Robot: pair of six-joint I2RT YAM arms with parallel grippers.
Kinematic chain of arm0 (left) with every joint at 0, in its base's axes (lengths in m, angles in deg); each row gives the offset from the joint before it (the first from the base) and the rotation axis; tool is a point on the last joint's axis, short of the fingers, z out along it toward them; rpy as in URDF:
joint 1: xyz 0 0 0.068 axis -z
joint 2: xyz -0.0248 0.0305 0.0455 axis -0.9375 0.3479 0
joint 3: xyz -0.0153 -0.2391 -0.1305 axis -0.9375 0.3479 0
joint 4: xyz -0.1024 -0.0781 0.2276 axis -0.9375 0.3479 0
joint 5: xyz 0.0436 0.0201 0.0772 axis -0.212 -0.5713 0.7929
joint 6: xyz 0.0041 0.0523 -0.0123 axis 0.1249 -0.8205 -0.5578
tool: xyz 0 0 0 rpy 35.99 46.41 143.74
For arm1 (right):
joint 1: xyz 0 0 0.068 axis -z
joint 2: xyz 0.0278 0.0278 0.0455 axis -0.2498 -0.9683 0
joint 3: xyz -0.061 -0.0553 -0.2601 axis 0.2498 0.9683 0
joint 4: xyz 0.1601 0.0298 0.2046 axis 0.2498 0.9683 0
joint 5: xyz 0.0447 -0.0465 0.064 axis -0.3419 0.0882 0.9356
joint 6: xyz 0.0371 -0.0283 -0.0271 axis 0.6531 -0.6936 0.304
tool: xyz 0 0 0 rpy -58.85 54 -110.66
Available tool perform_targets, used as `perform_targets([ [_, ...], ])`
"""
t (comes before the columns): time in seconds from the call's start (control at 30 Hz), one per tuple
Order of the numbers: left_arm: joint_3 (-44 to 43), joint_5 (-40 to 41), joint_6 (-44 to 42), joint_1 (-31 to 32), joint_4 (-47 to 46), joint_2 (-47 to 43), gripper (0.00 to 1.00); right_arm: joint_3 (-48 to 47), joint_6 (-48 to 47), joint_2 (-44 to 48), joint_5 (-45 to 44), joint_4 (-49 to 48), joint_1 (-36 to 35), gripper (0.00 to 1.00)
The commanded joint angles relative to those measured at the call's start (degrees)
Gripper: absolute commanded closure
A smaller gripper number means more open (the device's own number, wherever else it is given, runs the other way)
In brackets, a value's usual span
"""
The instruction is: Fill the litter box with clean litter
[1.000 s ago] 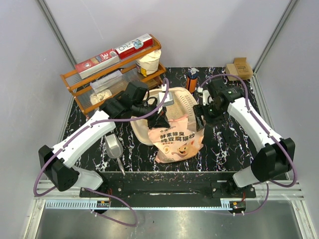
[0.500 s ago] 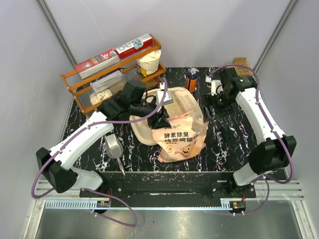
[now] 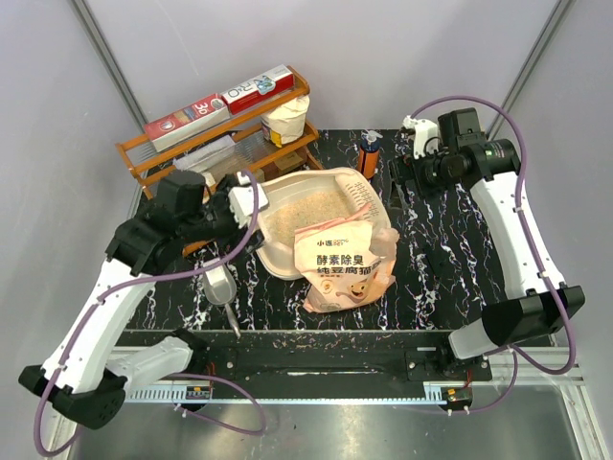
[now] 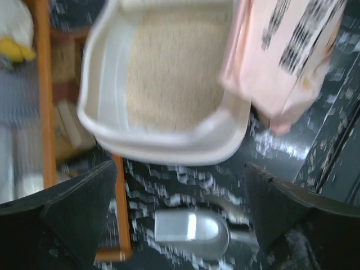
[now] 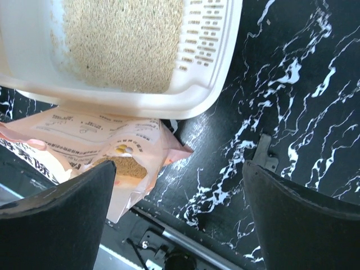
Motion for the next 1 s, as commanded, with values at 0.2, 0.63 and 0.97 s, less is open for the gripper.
perform_targets([
  [0.2,18.58,12.58,-24.09,-10.13,23.26,-1.08,0.06,-1.89,-1.35,1.84,-2.12,-4.80,0.12,0.00],
  [0.63,30.97,11.87,-70.09,-19.55,19.43,-1.70,0.24,-0.56,-0.73,1.40,0.61,-4.45,0.21,0.00],
  [0.97,41.07,8.62,-79.42,-19.63,5.61,3.13,0.38,1.10,-1.35,3.33,-0.88,-4.19,0.21,0.00],
])
